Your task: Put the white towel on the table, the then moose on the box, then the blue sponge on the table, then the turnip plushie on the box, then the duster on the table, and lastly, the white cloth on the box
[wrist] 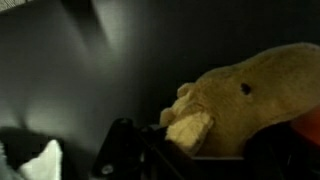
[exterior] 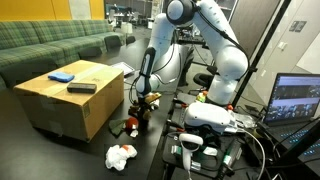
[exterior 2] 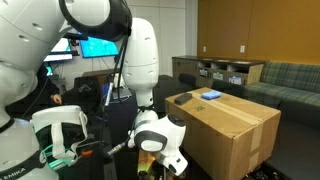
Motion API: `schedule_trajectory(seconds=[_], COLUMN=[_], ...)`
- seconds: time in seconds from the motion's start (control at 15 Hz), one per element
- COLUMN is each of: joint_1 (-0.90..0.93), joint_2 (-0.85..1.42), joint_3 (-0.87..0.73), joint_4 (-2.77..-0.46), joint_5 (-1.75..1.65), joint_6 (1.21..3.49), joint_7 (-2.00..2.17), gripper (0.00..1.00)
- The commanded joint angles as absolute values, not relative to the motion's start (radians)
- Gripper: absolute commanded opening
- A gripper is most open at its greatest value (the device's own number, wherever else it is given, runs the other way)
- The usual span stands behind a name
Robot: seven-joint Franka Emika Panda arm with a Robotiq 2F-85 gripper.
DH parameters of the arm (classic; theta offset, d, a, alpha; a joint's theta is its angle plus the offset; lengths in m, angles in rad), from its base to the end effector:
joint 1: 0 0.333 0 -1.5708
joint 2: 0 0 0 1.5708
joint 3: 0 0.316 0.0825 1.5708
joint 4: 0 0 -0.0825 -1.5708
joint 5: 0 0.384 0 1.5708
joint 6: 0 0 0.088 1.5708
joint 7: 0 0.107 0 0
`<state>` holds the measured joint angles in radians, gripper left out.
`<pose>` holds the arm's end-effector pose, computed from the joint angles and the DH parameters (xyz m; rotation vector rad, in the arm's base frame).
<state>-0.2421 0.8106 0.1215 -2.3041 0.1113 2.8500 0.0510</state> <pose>0.4350 -0.0444 -0.0146 -2.9616 0.4605 0.3913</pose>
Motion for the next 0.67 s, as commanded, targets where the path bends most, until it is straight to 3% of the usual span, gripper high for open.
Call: schedule_trajectory(seconds=[0.0,0.6], joint_1=[-0.277,-0.157], joint_2=[0.668,0.353], joint_3=[0.235,0.228], joint_4=[-2.398,-2.448], joint_5=[0.148,0.224], joint_6=[2.805,2.749], joint_7=[-0.04,0.033], gripper=[0.0,0.0])
